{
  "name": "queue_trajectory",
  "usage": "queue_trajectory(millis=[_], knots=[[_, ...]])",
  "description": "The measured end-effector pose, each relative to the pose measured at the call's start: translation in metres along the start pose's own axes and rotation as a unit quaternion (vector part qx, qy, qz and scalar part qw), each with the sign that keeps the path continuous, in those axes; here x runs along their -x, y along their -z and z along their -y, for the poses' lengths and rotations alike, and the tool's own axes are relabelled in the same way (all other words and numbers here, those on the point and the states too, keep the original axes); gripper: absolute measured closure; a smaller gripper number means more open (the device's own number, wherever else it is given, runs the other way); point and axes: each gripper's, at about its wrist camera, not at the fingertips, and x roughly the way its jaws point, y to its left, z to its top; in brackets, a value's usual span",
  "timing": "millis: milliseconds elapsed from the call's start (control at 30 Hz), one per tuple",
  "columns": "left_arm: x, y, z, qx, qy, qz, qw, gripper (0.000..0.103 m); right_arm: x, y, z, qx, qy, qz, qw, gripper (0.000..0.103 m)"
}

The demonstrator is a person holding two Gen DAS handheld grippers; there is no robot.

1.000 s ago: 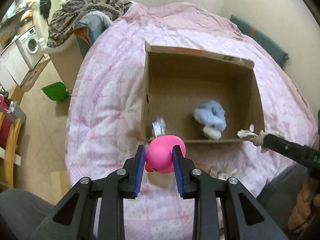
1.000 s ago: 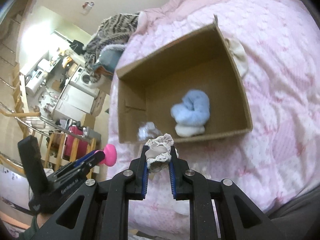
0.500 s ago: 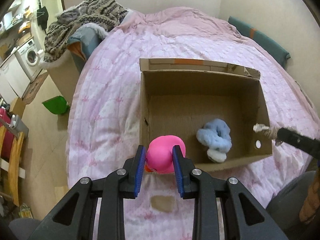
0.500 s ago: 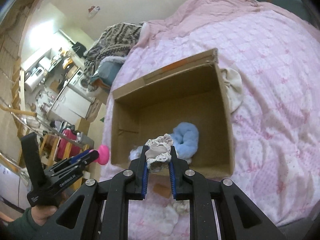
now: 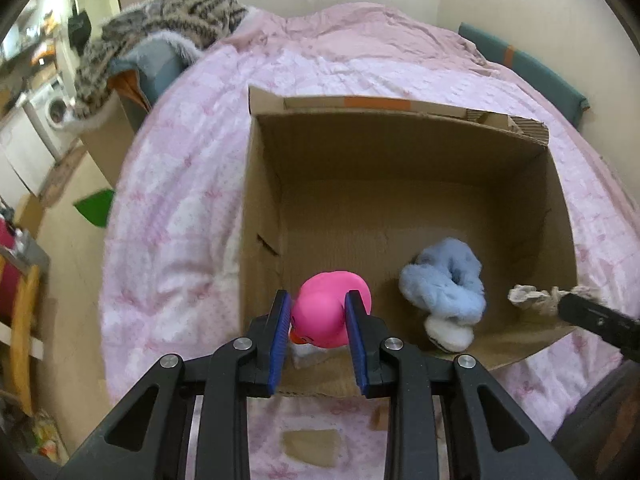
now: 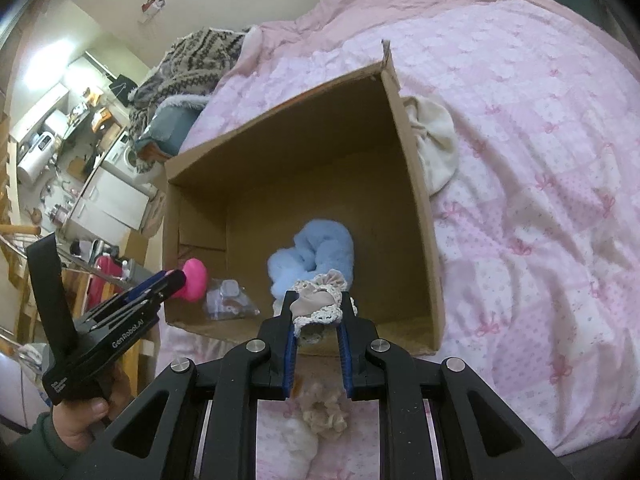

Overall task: Organize soft objects
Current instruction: 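Carry the pink duck and lace scrunchie over the box with both grippers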

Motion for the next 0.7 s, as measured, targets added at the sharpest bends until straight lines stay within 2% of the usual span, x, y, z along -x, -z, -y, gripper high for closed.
queue_trajectory(millis=[300, 533, 700], knots=[[-0.007, 0.005, -0.003, 0.017, 0.012, -0.010, 0.9997, 0.078, -0.010, 0.002, -0.005, 0.013, 0.015, -0.010, 1.000, 0.083], [-0.003, 0.005, -0.002, 0.012, 0.007, 0.002, 0.9999, 0.078, -0.016, 0.003, -0.008, 0.027, 0.031, -0.019, 0.999, 0.083], [-0.004, 0.005, -0.003, 0.013, 0.014, -0.004, 0.9998, 0.078, -0.021, 0.006, -0.012, 0.041, 0.041, -0.025, 0.998, 0.083]])
